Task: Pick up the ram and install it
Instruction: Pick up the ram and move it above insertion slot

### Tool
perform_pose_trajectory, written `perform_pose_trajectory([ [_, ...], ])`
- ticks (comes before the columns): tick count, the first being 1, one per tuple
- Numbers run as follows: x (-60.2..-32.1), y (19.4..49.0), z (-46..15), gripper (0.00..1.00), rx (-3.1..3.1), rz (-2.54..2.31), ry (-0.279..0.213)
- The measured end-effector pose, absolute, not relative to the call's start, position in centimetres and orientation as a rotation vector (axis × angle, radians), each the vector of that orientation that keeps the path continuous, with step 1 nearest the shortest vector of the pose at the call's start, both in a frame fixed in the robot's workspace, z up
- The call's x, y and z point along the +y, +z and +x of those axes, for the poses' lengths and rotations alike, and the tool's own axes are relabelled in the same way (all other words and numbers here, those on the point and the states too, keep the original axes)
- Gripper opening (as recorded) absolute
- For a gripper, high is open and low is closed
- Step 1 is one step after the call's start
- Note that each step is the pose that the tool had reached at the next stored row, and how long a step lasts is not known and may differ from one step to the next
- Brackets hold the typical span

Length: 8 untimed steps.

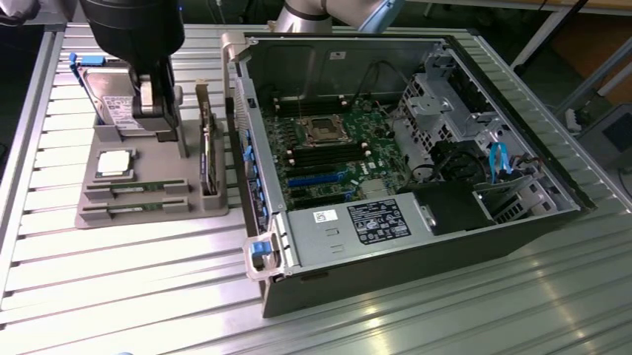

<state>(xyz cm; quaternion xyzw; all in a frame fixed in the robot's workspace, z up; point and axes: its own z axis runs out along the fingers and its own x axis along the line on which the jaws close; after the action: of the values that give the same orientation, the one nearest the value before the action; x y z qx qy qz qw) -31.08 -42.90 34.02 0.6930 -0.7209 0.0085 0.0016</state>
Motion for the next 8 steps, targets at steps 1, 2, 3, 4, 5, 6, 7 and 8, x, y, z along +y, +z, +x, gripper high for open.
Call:
perform_pose_trajectory([
  [1, -42.91, 33.94, -31.08, 0.29, -2.262, 2.175, 0.027],
  [2, -42.91, 33.88, -31.09, 0.29, -2.262, 2.175, 0.027],
  [3, -42.92, 33.80, -31.08, 0.29, -2.262, 2.176, 0.027],
  [4, -42.92, 33.73, -31.08, 0.29, -2.261, 2.176, 0.027],
  [5, -42.92, 33.66, -31.08, 0.29, -2.261, 2.176, 0.027],
  [6, -42.92, 33.59, -31.08, 0.29, -2.261, 2.177, 0.027],
  [7, -42.93, 33.51, -31.09, 0.29, -2.261, 2.177, 0.027],
  [8, -42.93, 33.44, -31.09, 0.29, -2.260, 2.177, 0.027],
])
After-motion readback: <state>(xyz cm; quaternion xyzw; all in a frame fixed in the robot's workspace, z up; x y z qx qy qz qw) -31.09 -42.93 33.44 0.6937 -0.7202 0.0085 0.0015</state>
